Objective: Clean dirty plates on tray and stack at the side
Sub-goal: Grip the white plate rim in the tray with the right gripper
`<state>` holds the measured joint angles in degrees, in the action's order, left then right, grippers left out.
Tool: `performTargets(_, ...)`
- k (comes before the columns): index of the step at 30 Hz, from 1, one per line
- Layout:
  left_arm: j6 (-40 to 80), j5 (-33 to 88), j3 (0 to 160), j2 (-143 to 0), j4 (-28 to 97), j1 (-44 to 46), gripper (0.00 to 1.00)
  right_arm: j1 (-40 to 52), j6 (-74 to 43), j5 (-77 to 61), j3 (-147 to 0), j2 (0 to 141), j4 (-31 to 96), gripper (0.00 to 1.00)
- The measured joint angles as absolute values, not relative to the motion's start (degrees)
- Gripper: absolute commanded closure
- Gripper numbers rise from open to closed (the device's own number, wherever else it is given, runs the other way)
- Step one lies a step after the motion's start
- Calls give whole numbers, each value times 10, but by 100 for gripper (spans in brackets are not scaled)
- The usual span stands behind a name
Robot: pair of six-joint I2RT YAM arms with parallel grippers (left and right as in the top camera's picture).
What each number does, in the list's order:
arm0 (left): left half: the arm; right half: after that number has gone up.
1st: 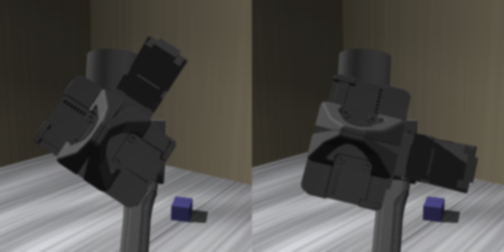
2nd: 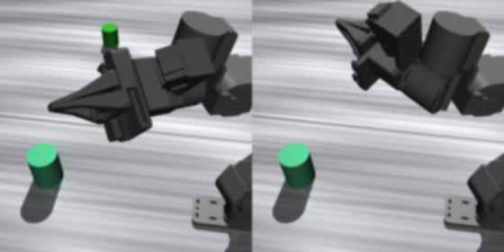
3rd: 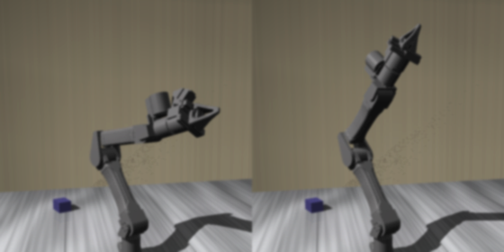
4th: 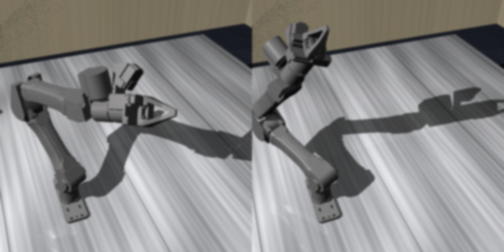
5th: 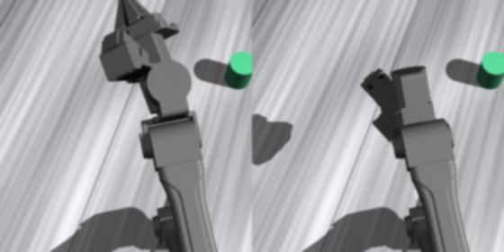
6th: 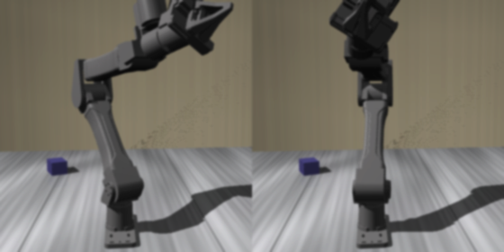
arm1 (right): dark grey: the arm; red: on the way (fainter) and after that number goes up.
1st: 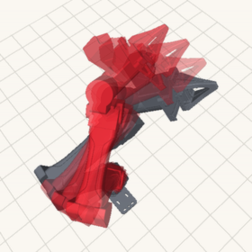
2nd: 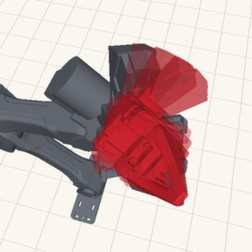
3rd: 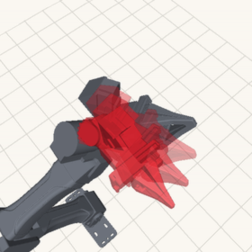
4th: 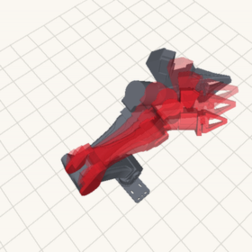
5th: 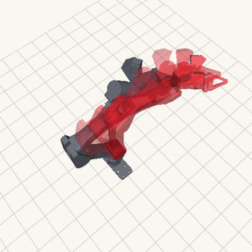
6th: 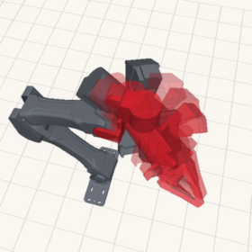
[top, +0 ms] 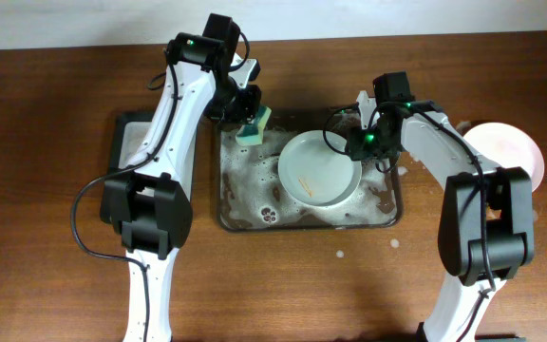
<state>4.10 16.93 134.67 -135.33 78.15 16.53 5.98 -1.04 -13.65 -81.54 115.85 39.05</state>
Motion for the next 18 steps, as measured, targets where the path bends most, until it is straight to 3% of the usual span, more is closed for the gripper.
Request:
performTargets(8,41,169,1347,-1353,771,165,100,60,-8,-141,-815,1162,391,67)
performTargets(14,41,169,1347,-1353,778,165,100,60,-17,-141,-815,1180,394,82)
performTargets(18,41,169,1347,-1353,780,165,100,60,-53,-141,-815,1184,387,82)
